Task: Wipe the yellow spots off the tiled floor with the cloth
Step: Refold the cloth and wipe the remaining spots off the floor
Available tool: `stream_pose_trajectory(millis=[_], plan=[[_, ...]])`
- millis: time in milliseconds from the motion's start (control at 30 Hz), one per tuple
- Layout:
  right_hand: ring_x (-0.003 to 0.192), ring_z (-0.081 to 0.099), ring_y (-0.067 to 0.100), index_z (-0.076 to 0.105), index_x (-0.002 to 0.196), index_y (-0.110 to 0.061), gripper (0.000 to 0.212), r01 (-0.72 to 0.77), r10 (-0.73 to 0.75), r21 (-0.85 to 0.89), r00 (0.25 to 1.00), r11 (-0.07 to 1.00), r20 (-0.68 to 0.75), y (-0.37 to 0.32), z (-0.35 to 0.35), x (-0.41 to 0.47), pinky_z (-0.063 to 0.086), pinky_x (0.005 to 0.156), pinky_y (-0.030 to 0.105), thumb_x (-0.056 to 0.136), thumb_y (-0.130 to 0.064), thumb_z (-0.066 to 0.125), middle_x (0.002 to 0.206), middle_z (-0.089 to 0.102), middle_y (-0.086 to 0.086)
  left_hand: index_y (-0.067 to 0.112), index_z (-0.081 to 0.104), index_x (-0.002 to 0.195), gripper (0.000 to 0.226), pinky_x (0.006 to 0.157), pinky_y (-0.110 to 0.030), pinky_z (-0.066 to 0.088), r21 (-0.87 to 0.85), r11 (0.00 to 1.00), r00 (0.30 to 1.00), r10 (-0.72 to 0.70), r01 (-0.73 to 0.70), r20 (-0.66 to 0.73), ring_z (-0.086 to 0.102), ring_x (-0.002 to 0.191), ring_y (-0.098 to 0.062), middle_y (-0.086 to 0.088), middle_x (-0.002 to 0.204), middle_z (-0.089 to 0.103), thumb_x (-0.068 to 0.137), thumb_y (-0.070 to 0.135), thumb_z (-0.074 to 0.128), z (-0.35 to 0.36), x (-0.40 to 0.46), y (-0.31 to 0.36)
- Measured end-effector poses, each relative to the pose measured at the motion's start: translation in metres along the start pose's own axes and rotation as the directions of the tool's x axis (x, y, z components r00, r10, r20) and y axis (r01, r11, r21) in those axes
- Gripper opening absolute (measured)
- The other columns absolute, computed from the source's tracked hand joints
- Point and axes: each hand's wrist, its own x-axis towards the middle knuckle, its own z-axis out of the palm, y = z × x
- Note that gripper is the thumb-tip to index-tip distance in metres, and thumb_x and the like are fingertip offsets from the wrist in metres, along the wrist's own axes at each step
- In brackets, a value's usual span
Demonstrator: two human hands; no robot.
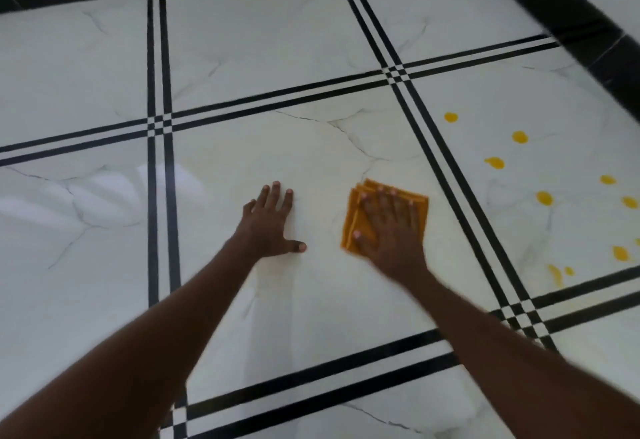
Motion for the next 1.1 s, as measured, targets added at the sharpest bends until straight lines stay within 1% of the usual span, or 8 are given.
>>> stream_pose_trajectory(millis=[133, 267, 333, 433, 633, 733, 933, 1100], plan=[[0.135, 0.051, 0.052, 0.049, 0.152, -0.01, 0.084, -0.289, 0.295, -0.08, 0.953, 0.954, 0.071, 0.091, -0.031, 0.036, 0.041, 0.104, 0.073, 0.093, -0.067, 0.032, 0.149, 0.053, 0.028, 0.016, -0.006, 0.161, 0.122, 0.122, -0.051, 0.015, -0.039, 0.998, 0.998, -0.042, 0.043, 0.039, -0.006, 0.156, -0.034, -0.016, 0.168, -0.014, 0.078, 0.078, 0.059, -0.006, -0.01, 0.011], [0.157, 0.01, 0.046, 0.0, 0.165, -0.019, 0.104, -0.186, 0.213, -0.108, 0.913, 0.977, 0.349, 0.089, -0.055, -0.022, 0.014, 0.12, 0.071, 0.084, -0.082, 0.016, 0.172, 0.006, 0.02, 0.018, -0.007, 0.161, 0.12, 0.121, -0.05, 0.013, -0.013, 1.0, 0.999, -0.017, 0.018, 0.042, -0.007, 0.156, -0.034, -0.017, 0.167, -0.016, 0.079, 0.077, 0.058, -0.009, -0.025, 0.041], [0.158, -0.005, 0.044, -0.016, 0.163, -0.023, 0.109, -0.084, 0.134, -0.122, 0.855, 0.989, 0.5, 0.086, -0.074, -0.022, 0.005, 0.123, 0.068, 0.086, -0.087, 0.027, 0.172, -0.013, 0.016, 0.018, -0.01, 0.161, 0.123, 0.122, -0.051, 0.009, 0.022, 0.998, 0.998, 0.05, -0.051, 0.03, -0.011, 0.155, -0.034, -0.018, 0.166, -0.02, 0.078, 0.077, 0.059, -0.003, -0.027, 0.059], [0.159, 0.008, 0.039, -0.003, 0.164, -0.03, 0.096, 0.103, -0.051, -0.039, 0.745, 0.994, 0.665, 0.092, -0.117, 0.004, 0.017, 0.125, 0.063, 0.092, -0.08, 0.035, 0.174, 0.002, 0.011, 0.016, -0.014, 0.16, 0.128, 0.122, -0.053, 0.007, 0.085, 0.995, 0.998, 0.057, -0.059, 0.022, -0.016, 0.154, -0.038, -0.02, 0.164, -0.026, 0.077, 0.074, 0.064, 0.011, -0.024, 0.076], [0.112, 0.068, 0.032, 0.048, 0.148, -0.014, 0.056, -0.08, 0.077, -0.004, 0.942, 0.997, 0.326, 0.137, -0.191, -0.001, 0.053, 0.094, 0.04, 0.099, -0.04, 0.06, 0.123, 0.072, 0.013, 0.018, -0.016, 0.159, 0.129, 0.122, -0.05, 0.012, 0.121, 0.991, 0.998, 0.062, -0.062, 0.002, -0.013, 0.154, -0.037, -0.018, 0.165, -0.022, 0.075, 0.078, 0.062, 0.012, -0.022, 0.073], [0.109, 0.068, 0.032, 0.058, 0.136, -0.012, 0.046, -0.185, 0.153, 0.078, 0.941, 0.98, 0.303, 0.145, -0.173, -0.008, 0.053, 0.092, 0.038, 0.096, -0.034, 0.066, 0.121, 0.072, 0.013, 0.017, -0.018, 0.159, 0.129, 0.122, -0.051, 0.01, 0.11, 0.992, 0.998, 0.058, -0.062, 0.036, -0.015, 0.154, -0.038, -0.019, 0.164, -0.025, 0.077, 0.076, 0.062, 0.009, -0.024, 0.075], [0.128, 0.054, 0.036, 0.043, 0.148, -0.014, 0.067, -0.227, 0.195, 0.094, 0.944, 0.969, 0.266, 0.114, -0.095, 0.0, 0.048, 0.104, 0.048, 0.093, -0.04, 0.071, 0.143, 0.052, 0.017, 0.021, -0.023, 0.157, 0.127, 0.122, -0.049, 0.008, 0.099, 0.992, 0.996, 0.072, -0.076, 0.043, -0.02, 0.153, -0.036, -0.016, 0.163, -0.03, 0.078, 0.078, 0.059, 0.013, -0.02, 0.07], [0.099, 0.068, 0.031, 0.063, 0.102, -0.012, 0.038, -0.412, 0.316, 0.212, 0.872, 0.886, 0.373, 0.126, -0.104, 0.009, 0.046, 0.076, 0.031, 0.083, -0.037, 0.082, 0.1, 0.068, 0.008, 0.022, -0.023, 0.157, 0.128, 0.122, -0.049, 0.013, 0.116, 0.99, 0.997, 0.072, -0.075, 0.028, -0.018, 0.154, -0.035, -0.016, 0.163, -0.029, 0.076, 0.081, 0.056, 0.014, -0.021, 0.07]])
